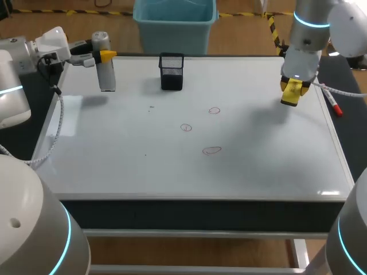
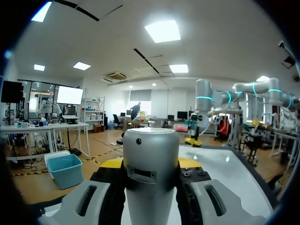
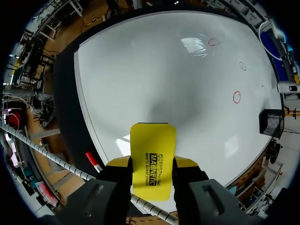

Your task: Pick up the inspection probe, press it on each red-marked spot on the whiteboard one by one, put down the probe, pick up the eraser, and wipe off all the red marks.

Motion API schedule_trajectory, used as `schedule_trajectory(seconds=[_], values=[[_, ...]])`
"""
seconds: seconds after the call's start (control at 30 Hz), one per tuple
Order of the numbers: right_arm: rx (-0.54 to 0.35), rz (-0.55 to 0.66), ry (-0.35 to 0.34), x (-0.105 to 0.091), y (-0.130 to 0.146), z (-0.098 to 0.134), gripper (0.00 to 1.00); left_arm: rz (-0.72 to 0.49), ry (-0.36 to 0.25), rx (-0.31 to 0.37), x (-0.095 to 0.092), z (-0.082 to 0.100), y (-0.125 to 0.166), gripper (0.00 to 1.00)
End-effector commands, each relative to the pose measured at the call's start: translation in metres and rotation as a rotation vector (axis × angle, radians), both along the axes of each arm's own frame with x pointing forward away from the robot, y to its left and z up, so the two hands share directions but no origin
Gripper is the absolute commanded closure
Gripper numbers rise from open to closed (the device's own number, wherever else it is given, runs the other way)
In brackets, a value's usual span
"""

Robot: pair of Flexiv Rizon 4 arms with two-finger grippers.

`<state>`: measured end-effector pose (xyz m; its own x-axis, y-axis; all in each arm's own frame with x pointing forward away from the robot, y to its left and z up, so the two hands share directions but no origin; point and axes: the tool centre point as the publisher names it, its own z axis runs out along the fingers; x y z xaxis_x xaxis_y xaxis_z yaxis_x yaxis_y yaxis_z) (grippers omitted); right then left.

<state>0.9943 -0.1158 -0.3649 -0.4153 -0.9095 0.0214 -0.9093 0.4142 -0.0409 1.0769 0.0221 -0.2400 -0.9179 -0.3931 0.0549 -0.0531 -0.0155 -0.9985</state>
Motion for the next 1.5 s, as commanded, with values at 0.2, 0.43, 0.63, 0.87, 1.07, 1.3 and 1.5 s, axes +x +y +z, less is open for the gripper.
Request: schedule_trajectory(seconds=[0.2, 0.43, 0.63, 0.87, 1.07, 1.3, 1.5], values=[[-0.007, 0.002, -0.016, -0.003, -0.001, 0.001, 1.0, 0.002, -0.003, -0.001, 0.0, 0.0, 0.0, 1.0], [-0.007, 0.002, -0.016, -0.003, -0.001, 0.001, 1.0, -0.018, -0.02, -0.005, -0.013, 0.003, -0.014, 1.0], [-0.007, 0.002, -0.016, -0.003, -0.001, 0.001, 1.0, -0.14, -0.04, -0.007, -0.05, 0.0, -0.066, 1.0], [-0.007, 0.002, -0.016, -0.003, -0.001, 0.001, 1.0, -0.275, -0.057, -0.053, -0.091, -0.001, -0.12, 1.0], [-0.007, 0.002, -0.016, -0.003, -0.001, 0.001, 1.0, -0.346, -0.059, -0.091, -0.117, -0.004, -0.152, 1.0], [-0.007, 0.002, -0.016, -0.003, -0.001, 0.001, 1.0, -0.394, -0.059, -0.13, -0.132, -0.006, -0.18, 1.0], [-0.007, 0.002, -0.016, -0.003, -0.001, 0.001, 1.0, -0.428, -0.06, -0.132, -0.142, -0.009, -0.201, 1.0]])
